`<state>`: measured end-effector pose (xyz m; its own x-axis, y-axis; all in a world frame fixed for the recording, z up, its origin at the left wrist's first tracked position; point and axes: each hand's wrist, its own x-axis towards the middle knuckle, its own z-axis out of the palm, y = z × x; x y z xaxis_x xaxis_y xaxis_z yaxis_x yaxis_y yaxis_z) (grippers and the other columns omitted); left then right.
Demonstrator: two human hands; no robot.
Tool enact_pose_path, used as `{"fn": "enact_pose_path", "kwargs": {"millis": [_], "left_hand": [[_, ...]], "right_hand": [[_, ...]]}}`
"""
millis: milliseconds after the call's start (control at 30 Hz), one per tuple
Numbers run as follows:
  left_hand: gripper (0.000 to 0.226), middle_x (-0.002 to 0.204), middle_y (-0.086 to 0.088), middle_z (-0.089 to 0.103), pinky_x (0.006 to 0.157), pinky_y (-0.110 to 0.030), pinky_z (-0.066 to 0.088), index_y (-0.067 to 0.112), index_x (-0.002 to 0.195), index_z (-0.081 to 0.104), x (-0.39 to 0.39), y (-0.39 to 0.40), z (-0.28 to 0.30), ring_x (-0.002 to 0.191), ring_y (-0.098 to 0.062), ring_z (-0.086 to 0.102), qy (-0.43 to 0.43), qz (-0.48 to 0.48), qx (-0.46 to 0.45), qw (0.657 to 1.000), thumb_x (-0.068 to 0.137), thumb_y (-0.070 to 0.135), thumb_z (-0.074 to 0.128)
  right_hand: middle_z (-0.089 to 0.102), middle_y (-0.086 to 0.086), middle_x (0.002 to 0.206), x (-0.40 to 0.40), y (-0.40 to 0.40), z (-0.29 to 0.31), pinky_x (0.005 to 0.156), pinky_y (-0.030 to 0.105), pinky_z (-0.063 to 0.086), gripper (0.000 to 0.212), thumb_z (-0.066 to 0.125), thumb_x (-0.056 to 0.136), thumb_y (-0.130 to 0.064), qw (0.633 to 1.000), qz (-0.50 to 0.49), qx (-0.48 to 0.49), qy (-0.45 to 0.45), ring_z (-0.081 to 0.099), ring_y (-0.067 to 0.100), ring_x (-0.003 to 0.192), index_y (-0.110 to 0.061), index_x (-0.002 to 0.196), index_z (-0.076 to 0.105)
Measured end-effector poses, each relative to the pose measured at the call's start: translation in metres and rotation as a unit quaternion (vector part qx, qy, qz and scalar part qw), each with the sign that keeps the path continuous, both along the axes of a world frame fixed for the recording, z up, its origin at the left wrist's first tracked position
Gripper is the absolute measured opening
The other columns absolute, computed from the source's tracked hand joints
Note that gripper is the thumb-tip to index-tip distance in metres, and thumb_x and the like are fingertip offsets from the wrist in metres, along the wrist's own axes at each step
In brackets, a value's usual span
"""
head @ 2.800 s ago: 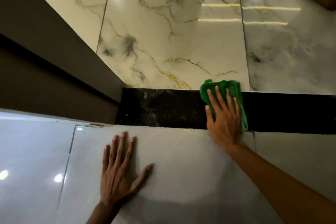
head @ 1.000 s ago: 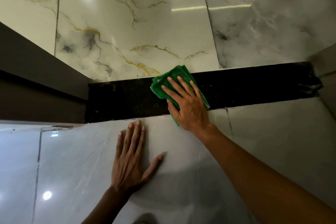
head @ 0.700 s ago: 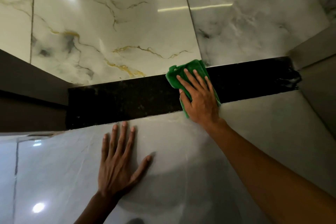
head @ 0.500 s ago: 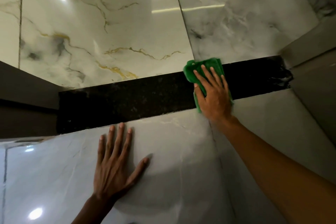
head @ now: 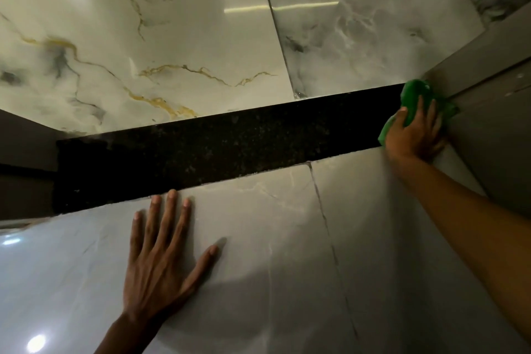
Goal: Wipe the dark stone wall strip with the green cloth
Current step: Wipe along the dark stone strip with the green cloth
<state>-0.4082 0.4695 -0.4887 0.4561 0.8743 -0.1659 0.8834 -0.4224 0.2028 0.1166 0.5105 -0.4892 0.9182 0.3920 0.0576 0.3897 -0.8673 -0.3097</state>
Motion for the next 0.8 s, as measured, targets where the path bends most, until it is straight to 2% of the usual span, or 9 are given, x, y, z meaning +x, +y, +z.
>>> {"fn": "enact_pose_path", "kwargs": {"millis": [133,267,433,567,667,800], "left_hand": [[0.103,0.192,-0.006,0.000,0.142,-0.063,0.009,0.020,0.182,0.011,0.000,0.000,0.000,0.178,-0.032,0.001,0.001,-0.002,-0.007,1.000,0.102,0.083,0.030],[0.103,0.192,-0.005,-0.004,0.142,-0.061,0.007,0.022,0.182,0.008,0.000,0.000,0.000,0.178,-0.031,-0.001,0.005,-0.005,-0.007,1.000,0.103,0.084,0.031],[0.100,0.192,-0.006,0.002,0.142,-0.059,0.007,0.022,0.182,0.013,0.000,0.001,0.002,0.178,-0.032,0.003,-0.005,0.001,0.001,1.000,0.104,0.082,0.032],[0.099,0.192,-0.007,0.002,0.142,-0.062,0.010,0.022,0.182,0.011,0.000,0.002,0.004,0.178,-0.033,0.003,-0.006,-0.001,-0.001,1.000,0.105,0.080,0.033],[0.099,0.192,-0.006,-0.001,0.142,-0.060,0.007,0.023,0.182,0.009,0.000,0.001,0.005,0.178,-0.032,0.000,-0.014,-0.004,-0.003,1.000,0.105,0.080,0.034],[0.099,0.192,-0.007,-0.001,0.142,-0.059,0.006,0.022,0.182,0.010,-0.001,0.002,0.004,0.178,-0.031,-0.002,-0.021,-0.006,-0.001,1.000,0.106,0.081,0.033]], "right_hand": [[0.016,-0.004,0.182,0.000,0.018,-0.002,0.129,0.072,0.004,0.059,0.032,0.112,-0.044,0.998,-0.051,-0.010,0.028,0.014,0.023,0.168,-0.034,0.170,0.027],[0.011,0.001,0.183,0.006,0.021,0.002,0.131,0.070,0.007,0.062,0.032,0.112,-0.043,0.996,-0.053,-0.047,0.060,0.011,0.027,0.169,-0.030,0.172,0.020],[0.018,0.003,0.181,-0.002,0.004,-0.001,0.132,0.062,0.013,0.066,0.026,0.109,-0.046,0.998,-0.022,-0.042,0.036,0.017,0.028,0.167,-0.026,0.171,0.025],[0.022,0.005,0.181,-0.033,-0.009,-0.006,0.132,0.061,0.014,0.076,0.021,0.099,-0.050,0.999,-0.028,-0.020,0.028,0.019,0.031,0.167,-0.025,0.171,0.028],[0.023,0.007,0.180,-0.077,-0.018,-0.008,0.131,0.062,0.015,0.075,0.022,0.100,-0.049,0.999,-0.043,-0.005,0.015,0.021,0.033,0.166,-0.023,0.170,0.029],[0.022,0.007,0.180,-0.128,-0.023,-0.008,0.132,0.062,0.014,0.072,0.022,0.103,-0.048,1.000,-0.009,-0.017,0.012,0.019,0.034,0.167,-0.023,0.171,0.027]]}}
